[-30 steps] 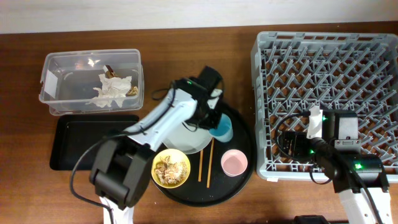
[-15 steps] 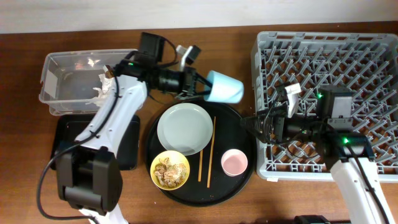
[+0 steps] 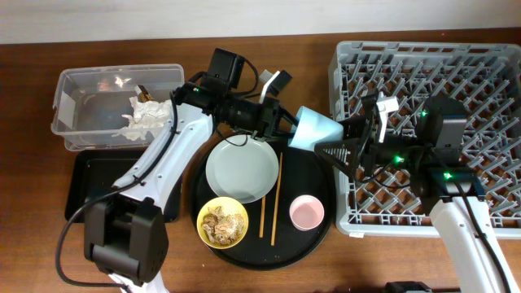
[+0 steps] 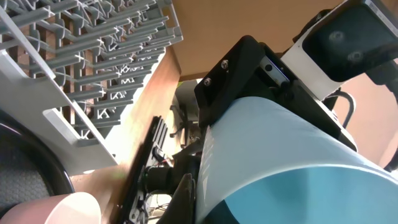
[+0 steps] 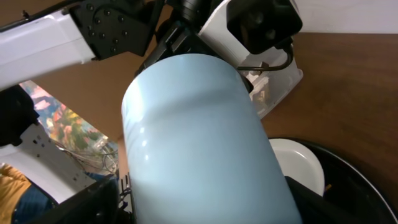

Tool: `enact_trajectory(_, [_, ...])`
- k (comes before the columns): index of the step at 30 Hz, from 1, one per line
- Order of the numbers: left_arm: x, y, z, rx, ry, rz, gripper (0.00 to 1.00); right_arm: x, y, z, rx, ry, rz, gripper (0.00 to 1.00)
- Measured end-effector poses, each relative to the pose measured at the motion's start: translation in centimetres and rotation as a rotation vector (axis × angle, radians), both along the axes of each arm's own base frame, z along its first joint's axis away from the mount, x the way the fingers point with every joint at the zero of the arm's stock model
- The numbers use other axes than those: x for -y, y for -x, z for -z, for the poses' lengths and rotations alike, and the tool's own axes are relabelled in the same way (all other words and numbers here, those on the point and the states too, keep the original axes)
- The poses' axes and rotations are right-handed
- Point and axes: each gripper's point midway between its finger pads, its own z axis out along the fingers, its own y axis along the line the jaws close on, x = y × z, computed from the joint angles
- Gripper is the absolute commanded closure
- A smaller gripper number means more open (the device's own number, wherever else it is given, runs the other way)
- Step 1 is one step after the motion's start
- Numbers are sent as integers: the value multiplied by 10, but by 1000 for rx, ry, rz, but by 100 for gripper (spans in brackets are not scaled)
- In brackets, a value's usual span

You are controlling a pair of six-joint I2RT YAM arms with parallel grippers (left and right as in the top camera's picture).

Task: Sort waste into correct bins and load items into the dishwasher rack
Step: 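Grasp the blue cup with the left gripper, hand it to the right gripper, then place the blue cup upside down in the dish rack with the right gripper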

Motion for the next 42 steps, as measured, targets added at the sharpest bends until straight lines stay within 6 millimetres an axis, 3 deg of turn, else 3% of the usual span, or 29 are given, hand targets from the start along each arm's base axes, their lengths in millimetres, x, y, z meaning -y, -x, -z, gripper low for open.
enact_trajectory(8, [-1,3,-6,-17,33,19,98,-1,3,-5,29,-12,-26,35])
enact_trajectory(9, [-1,4,-7,-20,39,21,91,-1,3,-5,32,-15,-30,36])
enact_trajectory(10, [-1,4,-7,-20,40,22,72,-1,4,-6,32,-16,-33,36])
enact_trajectory(11, [-2,4,-8,-19,42,23,60,-2,4,-6,32,-17,-35,38])
enact_trajectory(13, [-1,0,-2,-12,7,0,53,-3,6,-6,30,-22,-44,41])
enact_trajectory(18, [-8,-13,28,13,-198,-112,49,1,-3,5,-13,7,8,48])
enact_trajectory(21, [-36,-33,53,31,-378,-237,48,6,-8,22,-94,55,79,51])
enact_trajectory(24, [-96,-55,78,19,-590,-392,48,14,-12,36,-145,108,149,53])
enact_trajectory(26, [-144,-60,74,45,-728,-509,47,32,-13,53,-240,175,251,57])
enact_trajectory(27, [-158,-59,70,51,-764,-540,47,50,-12,62,-314,226,332,57])
enact_trajectory(29, [-191,-52,54,82,-842,-623,48,85,-17,63,-379,290,474,57])
enact_trajectory(31, [-210,-46,48,92,-902,-667,48,134,-18,55,-432,373,669,60])
enact_trajectory(33, [-217,-45,48,102,-941,-681,48,192,-10,47,-483,478,894,60])
enact_trajectory(38, [-222,-45,50,105,-970,-689,48,282,14,35,-624,609,1216,60])
enact_trajectory(40, [-223,-45,50,106,-971,-690,48,313,21,40,-704,645,1311,59])
enact_trajectory(42, [-223,-45,50,107,-972,-691,48,338,33,61,-837,691,1389,59])
